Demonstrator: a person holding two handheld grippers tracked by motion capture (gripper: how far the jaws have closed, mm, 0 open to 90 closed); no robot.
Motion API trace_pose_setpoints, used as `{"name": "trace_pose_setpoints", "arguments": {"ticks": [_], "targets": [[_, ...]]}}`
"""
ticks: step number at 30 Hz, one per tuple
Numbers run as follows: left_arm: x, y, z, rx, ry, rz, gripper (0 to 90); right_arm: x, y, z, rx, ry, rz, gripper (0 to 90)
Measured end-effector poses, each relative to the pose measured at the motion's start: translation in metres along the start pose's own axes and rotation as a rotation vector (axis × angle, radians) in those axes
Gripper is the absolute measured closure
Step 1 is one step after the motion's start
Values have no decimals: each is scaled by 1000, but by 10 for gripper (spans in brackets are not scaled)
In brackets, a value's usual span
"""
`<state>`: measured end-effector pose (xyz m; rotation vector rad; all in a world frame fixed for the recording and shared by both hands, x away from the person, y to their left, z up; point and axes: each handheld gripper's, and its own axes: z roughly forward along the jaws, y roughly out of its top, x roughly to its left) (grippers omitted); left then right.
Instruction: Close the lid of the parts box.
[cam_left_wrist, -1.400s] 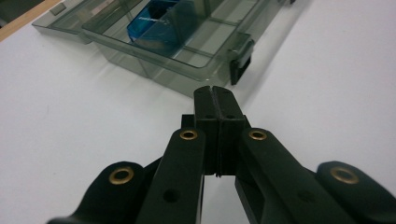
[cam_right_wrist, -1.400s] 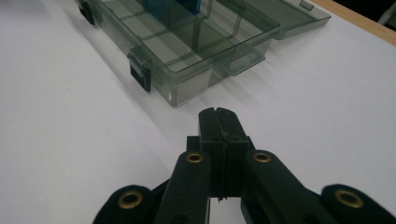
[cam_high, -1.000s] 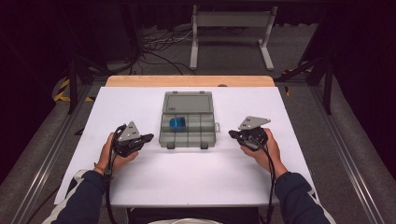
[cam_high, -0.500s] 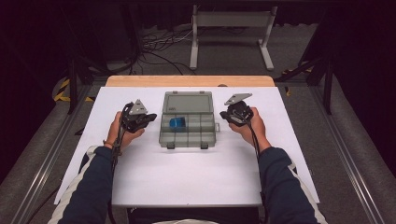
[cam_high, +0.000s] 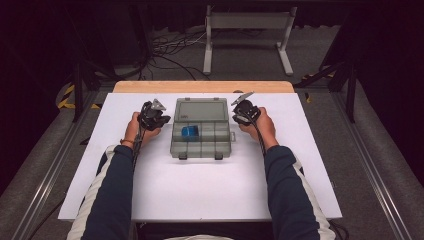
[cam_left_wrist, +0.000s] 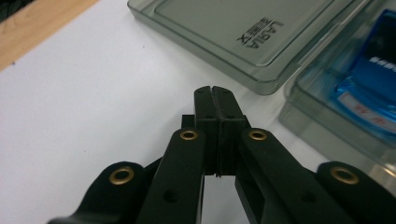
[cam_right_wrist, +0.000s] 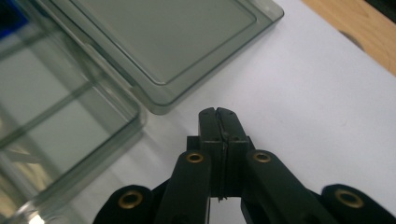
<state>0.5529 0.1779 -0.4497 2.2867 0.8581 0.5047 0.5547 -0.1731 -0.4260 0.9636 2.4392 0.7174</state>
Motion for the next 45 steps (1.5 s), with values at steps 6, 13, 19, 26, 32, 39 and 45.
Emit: {"name": "trace_pose_setpoints", "arguments": {"ticks": [6,13,19,26,32,39,45], "targets": [[0,0,10,7,-16,-21,900,-1,1,16,38,17,8,900],[-1,7,14,17,-29,-20,900,-3,6,20,38,41,-7,900],[-3,10,18,18,-22,-11,900,-3,8,23,27,55,-12,900],[-2,11,22,-6,-7,-24,899,-4,9,27,-2,45,6,900],[0,12,27,-41,24,-54,899,-3,10,33,-49,12,16,900],[-1,18,31,-44,73,-42,899,-3,10,37,-91,-11,57,900],[-1,22,29,-62,92,-44,899,-3,9,36,-115,-38,71,900]]}}
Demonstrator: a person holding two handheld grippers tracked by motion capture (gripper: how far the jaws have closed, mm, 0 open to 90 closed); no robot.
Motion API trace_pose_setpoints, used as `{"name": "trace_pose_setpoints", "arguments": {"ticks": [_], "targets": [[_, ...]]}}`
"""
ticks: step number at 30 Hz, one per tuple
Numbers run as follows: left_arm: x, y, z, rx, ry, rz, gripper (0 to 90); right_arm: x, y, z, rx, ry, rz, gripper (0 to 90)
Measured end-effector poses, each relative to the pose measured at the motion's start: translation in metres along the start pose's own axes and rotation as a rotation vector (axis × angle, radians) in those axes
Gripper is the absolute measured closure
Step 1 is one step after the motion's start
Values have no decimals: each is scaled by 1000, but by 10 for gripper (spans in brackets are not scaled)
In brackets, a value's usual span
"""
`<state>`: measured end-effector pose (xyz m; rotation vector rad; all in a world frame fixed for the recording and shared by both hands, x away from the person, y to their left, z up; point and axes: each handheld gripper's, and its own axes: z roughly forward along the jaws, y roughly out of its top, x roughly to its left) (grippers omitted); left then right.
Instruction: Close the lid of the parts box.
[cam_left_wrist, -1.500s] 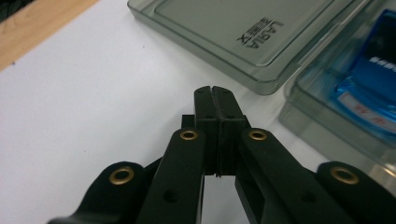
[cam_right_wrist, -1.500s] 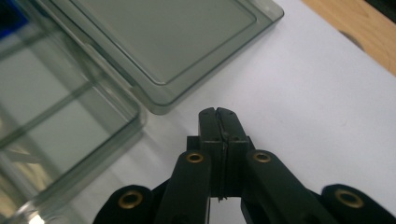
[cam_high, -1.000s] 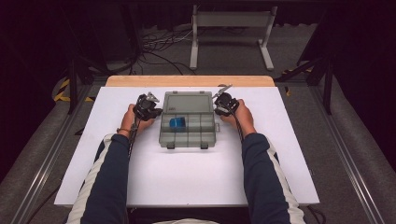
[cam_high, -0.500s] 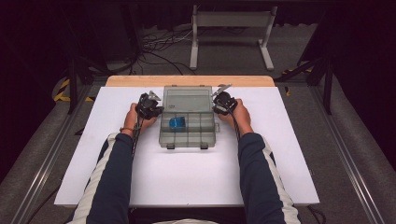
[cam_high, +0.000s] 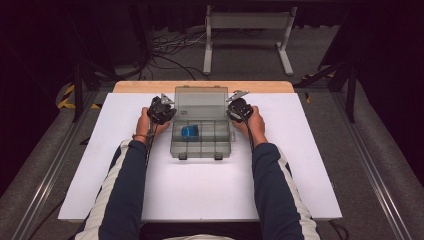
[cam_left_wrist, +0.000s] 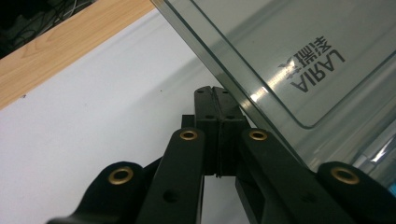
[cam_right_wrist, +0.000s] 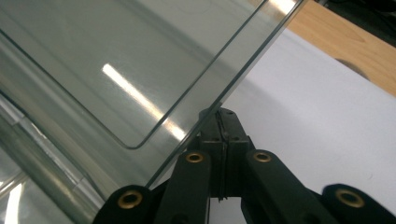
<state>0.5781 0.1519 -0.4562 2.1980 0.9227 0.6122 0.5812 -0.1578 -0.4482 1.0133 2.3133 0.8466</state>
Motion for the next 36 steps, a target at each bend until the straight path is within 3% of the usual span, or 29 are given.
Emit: {"name": "trace_pose_setpoints", "arguments": {"ticks": [6,12,14,18,24,36], "targets": [[-3,2,-1,-8,19,-4,900,2,1,-3,-32,-44,15,900],[-4,4,-4,-32,41,-1,899,2,4,-9,-94,-59,31,900],[-4,6,-7,-66,58,-10,899,2,5,-9,-98,-62,32,900],[-5,9,-10,-78,70,5,899,2,5,-12,-131,-75,40,900],[-4,13,-16,-110,78,-15,898,2,9,-18,-155,-90,31,900],[-3,22,-28,-138,80,-10,899,3,17,-32,-204,-115,30,900]]}}
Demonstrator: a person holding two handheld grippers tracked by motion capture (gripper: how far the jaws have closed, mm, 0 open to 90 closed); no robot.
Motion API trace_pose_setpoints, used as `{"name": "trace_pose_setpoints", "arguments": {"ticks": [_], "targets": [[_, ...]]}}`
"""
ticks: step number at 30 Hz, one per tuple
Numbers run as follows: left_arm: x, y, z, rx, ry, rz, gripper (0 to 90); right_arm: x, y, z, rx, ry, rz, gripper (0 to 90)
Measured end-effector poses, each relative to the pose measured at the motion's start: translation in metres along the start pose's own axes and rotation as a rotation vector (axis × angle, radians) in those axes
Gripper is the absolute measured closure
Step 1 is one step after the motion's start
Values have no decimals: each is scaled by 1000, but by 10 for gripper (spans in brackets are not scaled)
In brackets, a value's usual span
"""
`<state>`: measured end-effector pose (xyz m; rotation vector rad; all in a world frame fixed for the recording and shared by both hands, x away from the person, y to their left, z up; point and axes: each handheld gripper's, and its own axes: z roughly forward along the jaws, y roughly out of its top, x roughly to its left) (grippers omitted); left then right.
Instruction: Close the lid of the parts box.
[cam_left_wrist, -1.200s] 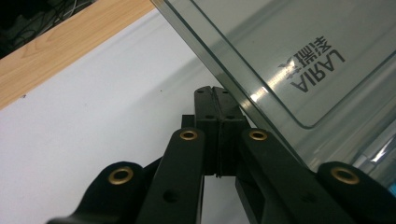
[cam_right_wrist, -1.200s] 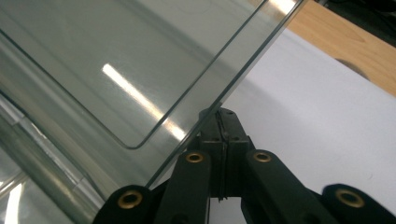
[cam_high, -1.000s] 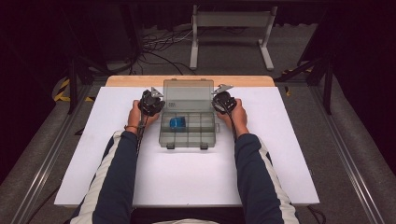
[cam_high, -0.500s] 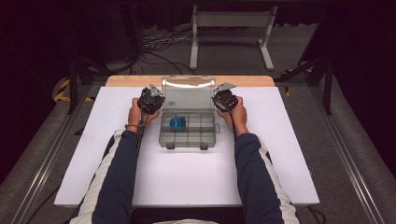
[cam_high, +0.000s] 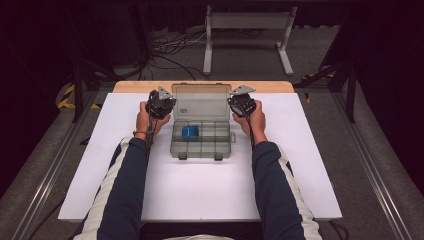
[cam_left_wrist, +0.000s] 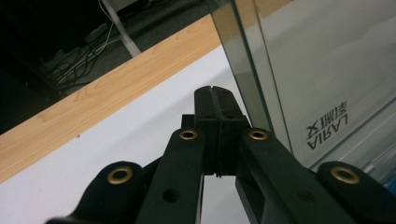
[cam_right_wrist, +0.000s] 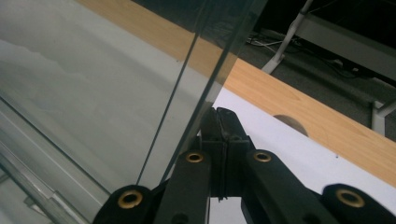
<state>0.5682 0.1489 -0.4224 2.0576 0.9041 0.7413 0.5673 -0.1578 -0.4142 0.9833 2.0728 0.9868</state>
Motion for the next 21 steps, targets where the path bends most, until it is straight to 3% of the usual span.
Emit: {"name": "trace_pose_setpoints", "arguments": {"ticks": [21], "targets": [[1,15,-16,-25,28,20,897,-1,15,-16,-47,-22,-15,900]]}}
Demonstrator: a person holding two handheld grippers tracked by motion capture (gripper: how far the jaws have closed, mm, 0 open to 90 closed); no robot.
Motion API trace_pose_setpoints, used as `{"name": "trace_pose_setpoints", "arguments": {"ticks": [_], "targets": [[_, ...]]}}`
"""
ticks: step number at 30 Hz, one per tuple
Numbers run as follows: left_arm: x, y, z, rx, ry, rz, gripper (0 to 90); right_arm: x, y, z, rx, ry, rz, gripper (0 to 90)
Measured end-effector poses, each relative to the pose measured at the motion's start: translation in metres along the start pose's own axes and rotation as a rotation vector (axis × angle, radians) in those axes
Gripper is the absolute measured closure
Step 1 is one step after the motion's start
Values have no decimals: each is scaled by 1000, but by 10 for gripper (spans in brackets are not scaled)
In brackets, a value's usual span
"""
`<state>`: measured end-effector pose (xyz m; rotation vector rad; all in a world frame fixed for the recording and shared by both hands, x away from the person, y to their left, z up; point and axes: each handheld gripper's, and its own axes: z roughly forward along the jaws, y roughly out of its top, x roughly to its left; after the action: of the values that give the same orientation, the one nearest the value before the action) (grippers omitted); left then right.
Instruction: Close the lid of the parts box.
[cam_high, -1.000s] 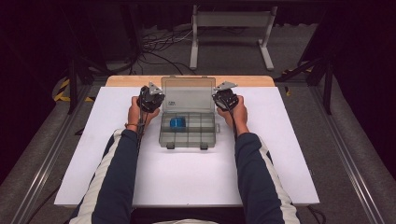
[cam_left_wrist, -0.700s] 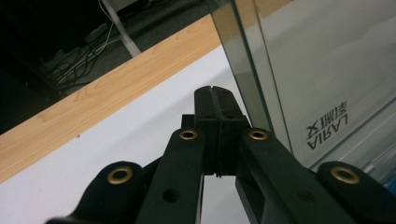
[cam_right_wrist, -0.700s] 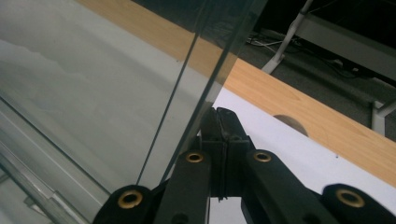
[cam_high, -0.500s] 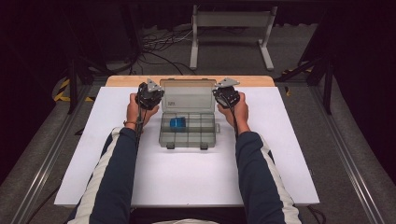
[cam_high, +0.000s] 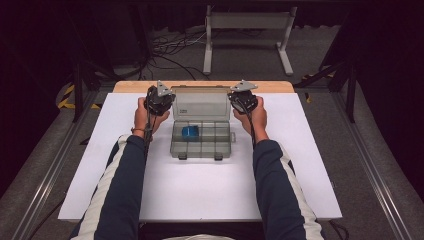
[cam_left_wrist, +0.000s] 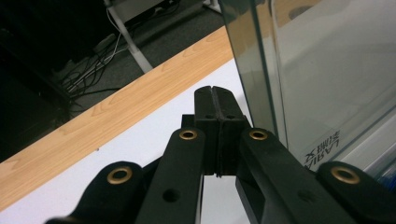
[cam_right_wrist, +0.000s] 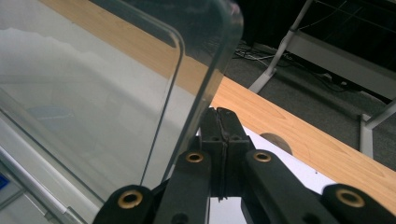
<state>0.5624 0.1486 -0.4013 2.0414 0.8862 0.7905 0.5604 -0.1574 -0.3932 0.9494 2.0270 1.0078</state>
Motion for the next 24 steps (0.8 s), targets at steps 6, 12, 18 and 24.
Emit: {"name": "trace_pose_setpoints", "arguments": {"ticks": [6,12,18,24], "targets": [[0,2,-3,-7,-3,-4,897,0,3,-4,-8,-2,-4,900],[0,5,-8,-13,0,3,897,0,6,-8,-17,1,-9,900],[0,10,-14,-19,1,10,895,0,10,-12,-30,-2,-12,900],[0,15,-19,-22,8,19,896,0,13,-17,-36,-6,-21,900]]}}
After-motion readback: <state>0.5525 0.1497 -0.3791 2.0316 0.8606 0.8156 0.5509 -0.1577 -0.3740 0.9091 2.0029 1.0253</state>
